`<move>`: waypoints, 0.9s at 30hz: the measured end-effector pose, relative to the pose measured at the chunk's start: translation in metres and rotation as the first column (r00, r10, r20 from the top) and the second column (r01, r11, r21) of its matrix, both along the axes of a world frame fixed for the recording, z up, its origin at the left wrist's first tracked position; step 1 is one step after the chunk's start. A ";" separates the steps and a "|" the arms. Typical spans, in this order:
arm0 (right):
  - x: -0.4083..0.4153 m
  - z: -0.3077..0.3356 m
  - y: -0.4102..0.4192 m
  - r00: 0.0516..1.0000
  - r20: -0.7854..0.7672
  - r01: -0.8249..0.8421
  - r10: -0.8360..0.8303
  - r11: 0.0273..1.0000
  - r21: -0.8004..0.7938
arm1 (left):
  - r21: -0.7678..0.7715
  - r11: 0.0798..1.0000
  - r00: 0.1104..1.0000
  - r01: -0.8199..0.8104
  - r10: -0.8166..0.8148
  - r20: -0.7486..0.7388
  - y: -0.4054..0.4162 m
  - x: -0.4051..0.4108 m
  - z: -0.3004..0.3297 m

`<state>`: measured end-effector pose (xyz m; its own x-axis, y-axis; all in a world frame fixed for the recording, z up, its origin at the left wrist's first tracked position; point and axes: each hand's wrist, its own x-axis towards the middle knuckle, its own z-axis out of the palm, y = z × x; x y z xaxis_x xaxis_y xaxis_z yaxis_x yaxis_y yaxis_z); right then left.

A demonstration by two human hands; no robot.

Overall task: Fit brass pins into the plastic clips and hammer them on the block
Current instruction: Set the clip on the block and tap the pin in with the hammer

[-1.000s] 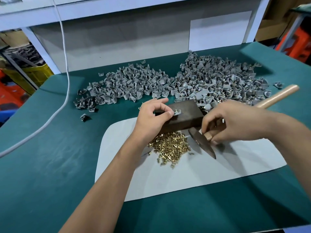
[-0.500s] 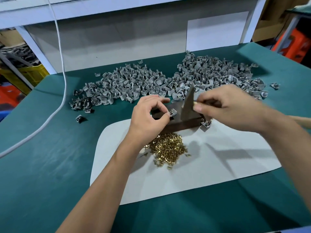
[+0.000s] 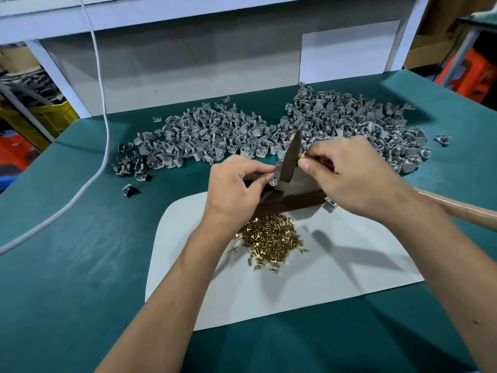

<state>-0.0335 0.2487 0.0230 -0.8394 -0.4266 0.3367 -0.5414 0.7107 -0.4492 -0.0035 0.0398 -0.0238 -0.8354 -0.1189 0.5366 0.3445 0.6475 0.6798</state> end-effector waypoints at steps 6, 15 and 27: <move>0.003 -0.004 -0.011 1.000 -0.004 0.014 -0.014 1.000 0.011 | 0.035 0.999 0.996 -0.016 0.013 0.090 0.001 0.001 0.003; 0.007 0.002 -0.011 0.991 -0.130 0.046 -0.045 0.999 0.004 | 0.085 0.996 0.989 0.009 -0.022 0.149 0.000 0.002 0.007; 0.010 0.005 -0.021 0.993 -0.104 0.075 -0.060 0.986 0.150 | 0.120 0.992 0.982 -0.026 0.003 0.189 -0.002 0.001 0.008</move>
